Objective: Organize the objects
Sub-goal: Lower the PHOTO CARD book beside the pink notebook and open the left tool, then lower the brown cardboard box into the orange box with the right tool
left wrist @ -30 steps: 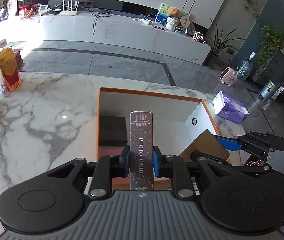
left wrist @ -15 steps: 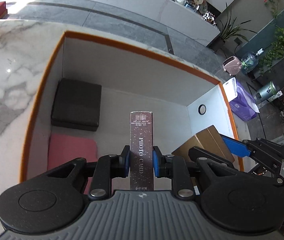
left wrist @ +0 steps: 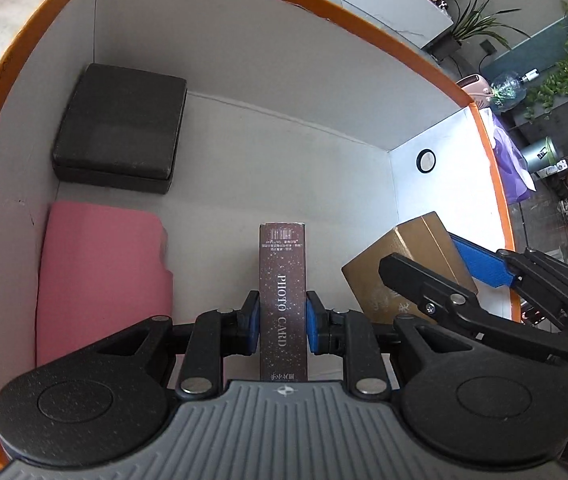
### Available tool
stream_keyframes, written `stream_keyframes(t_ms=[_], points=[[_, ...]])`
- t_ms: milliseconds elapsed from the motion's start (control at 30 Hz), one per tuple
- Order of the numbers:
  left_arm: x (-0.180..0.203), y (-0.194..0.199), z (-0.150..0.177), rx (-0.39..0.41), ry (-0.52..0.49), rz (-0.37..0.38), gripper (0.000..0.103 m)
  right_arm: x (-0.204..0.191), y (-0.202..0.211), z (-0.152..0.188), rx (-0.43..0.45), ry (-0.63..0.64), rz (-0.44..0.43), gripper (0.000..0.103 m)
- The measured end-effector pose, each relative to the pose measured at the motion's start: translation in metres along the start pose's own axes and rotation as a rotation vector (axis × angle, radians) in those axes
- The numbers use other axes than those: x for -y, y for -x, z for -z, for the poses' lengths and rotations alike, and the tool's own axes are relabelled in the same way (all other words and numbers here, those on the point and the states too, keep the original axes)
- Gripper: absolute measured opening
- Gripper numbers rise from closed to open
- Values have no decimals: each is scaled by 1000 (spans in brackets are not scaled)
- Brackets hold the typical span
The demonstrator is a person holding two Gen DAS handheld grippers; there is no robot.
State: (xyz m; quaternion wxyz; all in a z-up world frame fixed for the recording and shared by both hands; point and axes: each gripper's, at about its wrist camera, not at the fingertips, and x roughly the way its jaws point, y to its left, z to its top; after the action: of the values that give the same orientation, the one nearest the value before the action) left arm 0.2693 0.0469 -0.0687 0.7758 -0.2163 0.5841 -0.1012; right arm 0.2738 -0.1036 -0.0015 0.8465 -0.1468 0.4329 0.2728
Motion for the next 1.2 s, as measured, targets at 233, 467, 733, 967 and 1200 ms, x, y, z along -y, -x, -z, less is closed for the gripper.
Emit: stream_keyframes(t_ms=[233,467,733,967,1200], points=[[7,14,1,3,-84,-140,37,-1,-1,1,-6,1,-2,47],[4,40,2,43,-156,-222,40,-2,-6,-1,-28,-13,-26,47],[-4,70,-2,121,-175,-232,40,-13,-26,-7,-109,-46,-33,47],[-4,73,-6,142,-173,-208,38,-33,-37,-9,-155,-23,-54,47],[1,73,-12,175,-194,-194,38,-28,-33,-17,-145,-53,-28,47]])
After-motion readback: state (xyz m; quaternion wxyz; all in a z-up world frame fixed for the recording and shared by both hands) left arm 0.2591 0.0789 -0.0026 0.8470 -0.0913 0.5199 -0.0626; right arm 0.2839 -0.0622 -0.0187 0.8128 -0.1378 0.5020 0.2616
